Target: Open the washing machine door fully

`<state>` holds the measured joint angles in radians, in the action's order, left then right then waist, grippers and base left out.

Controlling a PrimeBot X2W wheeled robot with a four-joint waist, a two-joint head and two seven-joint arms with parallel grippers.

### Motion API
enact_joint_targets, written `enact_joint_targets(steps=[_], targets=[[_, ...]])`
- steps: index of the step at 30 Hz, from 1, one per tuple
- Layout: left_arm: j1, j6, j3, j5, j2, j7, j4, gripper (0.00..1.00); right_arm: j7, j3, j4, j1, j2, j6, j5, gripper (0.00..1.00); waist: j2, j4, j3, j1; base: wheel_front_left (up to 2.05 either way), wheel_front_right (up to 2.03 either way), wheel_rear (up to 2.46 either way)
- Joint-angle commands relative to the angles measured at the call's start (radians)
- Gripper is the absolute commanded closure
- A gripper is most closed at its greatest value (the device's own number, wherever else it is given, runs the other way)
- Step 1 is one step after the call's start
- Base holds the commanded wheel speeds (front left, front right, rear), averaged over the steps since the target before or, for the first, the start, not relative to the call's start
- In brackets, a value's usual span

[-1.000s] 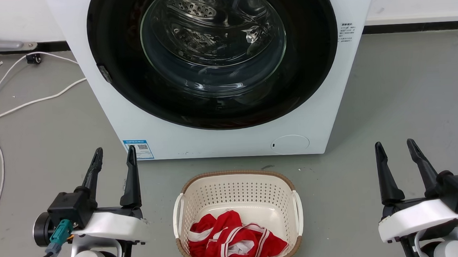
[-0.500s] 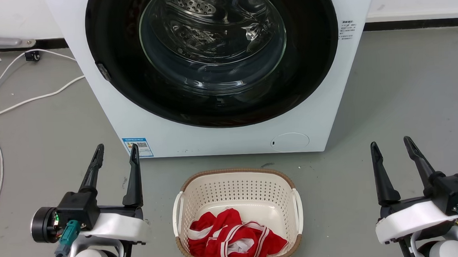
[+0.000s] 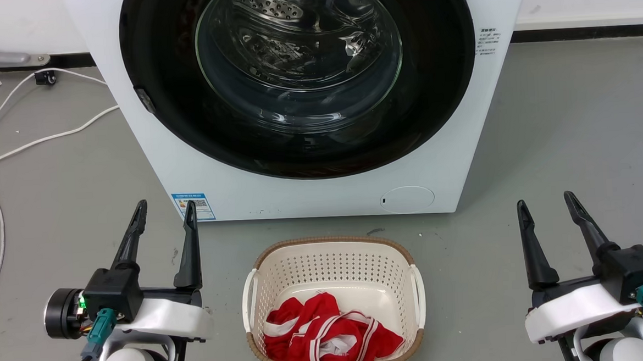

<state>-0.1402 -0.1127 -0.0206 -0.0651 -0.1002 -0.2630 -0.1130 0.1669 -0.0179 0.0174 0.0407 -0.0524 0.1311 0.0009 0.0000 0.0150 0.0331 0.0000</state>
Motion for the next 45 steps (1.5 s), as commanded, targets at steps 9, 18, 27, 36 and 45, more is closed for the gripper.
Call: enact_joint_targets(steps=[9,18,27,36,45], targets=[[0.002,-0.006,-0.011,-0.004,0.008,-0.002,-0.004,0.00,0.004,0.002,0.004,0.010,0.004,-0.001,0.000,0.00,0.0000,-0.002,0.001,0.0000,0.00,0.00,0.00],[0.003,-0.009,-0.020,-0.001,0.013,-0.002,-0.005,0.00,0.000,0.007,0.009,0.012,0.004,-0.001,0.022,1.00,0.0000,-0.006,0.002,0.0000,0.00,0.00,0.00],[0.007,-0.012,-0.024,0.000,0.019,-0.002,-0.007,0.00,0.049,-0.011,0.051,0.026,0.004,0.000,0.485,1.00,0.0000,-0.007,-0.002,0.0000,0.00,0.00,0.00],[-0.002,-0.014,-0.033,-0.003,0.024,-0.002,0.004,0.00,0.086,-0.045,0.184,0.158,0.003,0.000,1.300,1.00,0.0000,-0.014,0.016,0.0000,0.00,0.00,0.00],[-0.043,-0.015,-0.046,-0.006,0.022,-0.002,0.029,0.00,0.004,-0.148,0.365,0.437,-0.033,0.000,1.616,1.00,0.0000,-0.019,0.087,0.0000,0.00,0.00,0.00]])
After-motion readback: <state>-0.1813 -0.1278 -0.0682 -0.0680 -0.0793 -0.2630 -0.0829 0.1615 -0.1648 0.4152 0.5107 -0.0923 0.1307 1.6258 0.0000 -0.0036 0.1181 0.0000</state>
